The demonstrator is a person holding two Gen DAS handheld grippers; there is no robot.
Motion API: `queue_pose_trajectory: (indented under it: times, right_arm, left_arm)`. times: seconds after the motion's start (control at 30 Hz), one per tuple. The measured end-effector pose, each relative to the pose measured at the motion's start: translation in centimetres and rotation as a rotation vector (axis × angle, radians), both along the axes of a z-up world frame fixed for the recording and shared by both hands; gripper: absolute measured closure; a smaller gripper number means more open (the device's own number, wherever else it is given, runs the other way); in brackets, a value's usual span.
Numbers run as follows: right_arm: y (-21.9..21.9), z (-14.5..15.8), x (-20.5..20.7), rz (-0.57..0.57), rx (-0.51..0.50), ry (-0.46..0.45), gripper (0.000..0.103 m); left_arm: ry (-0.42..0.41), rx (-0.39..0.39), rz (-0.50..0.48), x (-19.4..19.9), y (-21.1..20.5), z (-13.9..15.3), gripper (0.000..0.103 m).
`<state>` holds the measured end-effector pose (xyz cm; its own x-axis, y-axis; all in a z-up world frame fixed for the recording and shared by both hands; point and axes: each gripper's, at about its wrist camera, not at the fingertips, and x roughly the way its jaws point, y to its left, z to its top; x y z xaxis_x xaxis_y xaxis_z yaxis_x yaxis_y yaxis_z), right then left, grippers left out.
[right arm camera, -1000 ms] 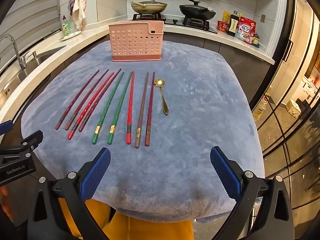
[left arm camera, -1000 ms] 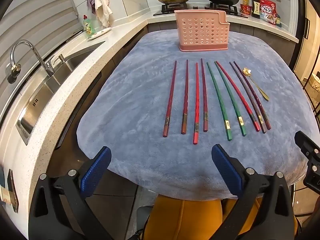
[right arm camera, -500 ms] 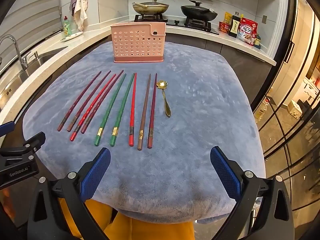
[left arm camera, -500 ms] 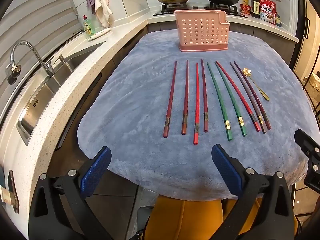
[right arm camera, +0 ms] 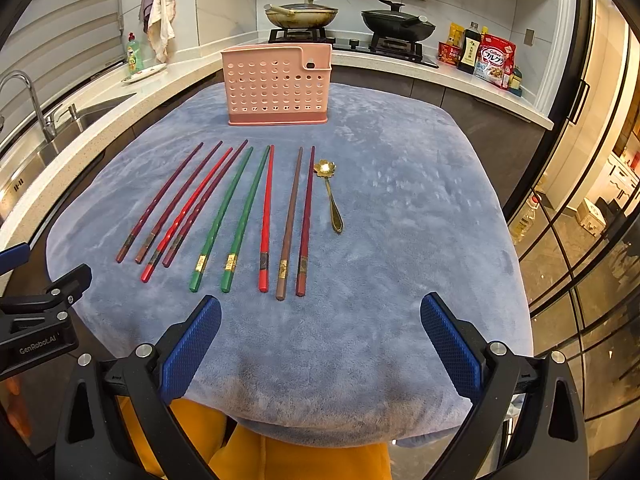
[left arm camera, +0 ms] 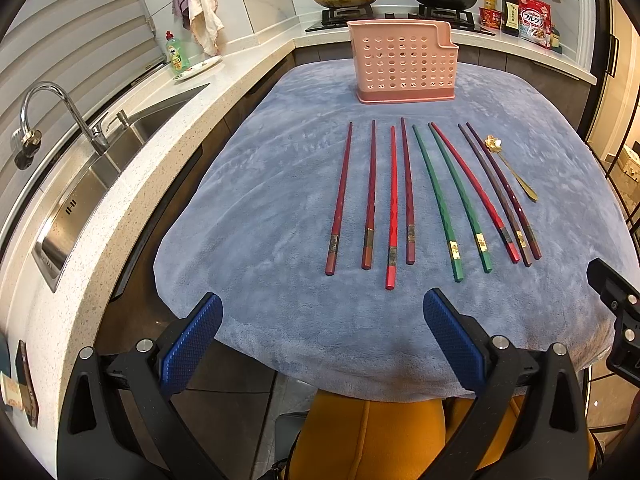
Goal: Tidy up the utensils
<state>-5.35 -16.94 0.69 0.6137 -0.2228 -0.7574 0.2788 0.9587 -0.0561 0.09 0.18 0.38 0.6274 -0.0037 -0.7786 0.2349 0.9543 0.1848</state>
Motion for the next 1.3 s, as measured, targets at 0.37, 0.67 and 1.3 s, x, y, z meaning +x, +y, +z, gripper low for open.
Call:
queue_pose_trajectory:
  times: [0.37, 0.67, 1.3]
  right_arm:
    - [0.02, 0.08, -0.16, 0.008, 0.006, -0.003, 0.007]
    - [0.09, 0.06, -0.22, 0.01, 0.007, -0.003, 0.007]
    - [0.28, -0.05, -0.26, 0.011, 0.008, -0.002, 0.007]
  left_arm:
    - [0.0, -0.002, 0.001, 0.07, 0.19, -0.02, 0.007]
    - [-0.001, -0.006, 0.003, 0.08, 0.48, -0.12, 0.007]
    - [0.001, -0.008, 0.003, 0.09, 0.68, -0.23, 0.007]
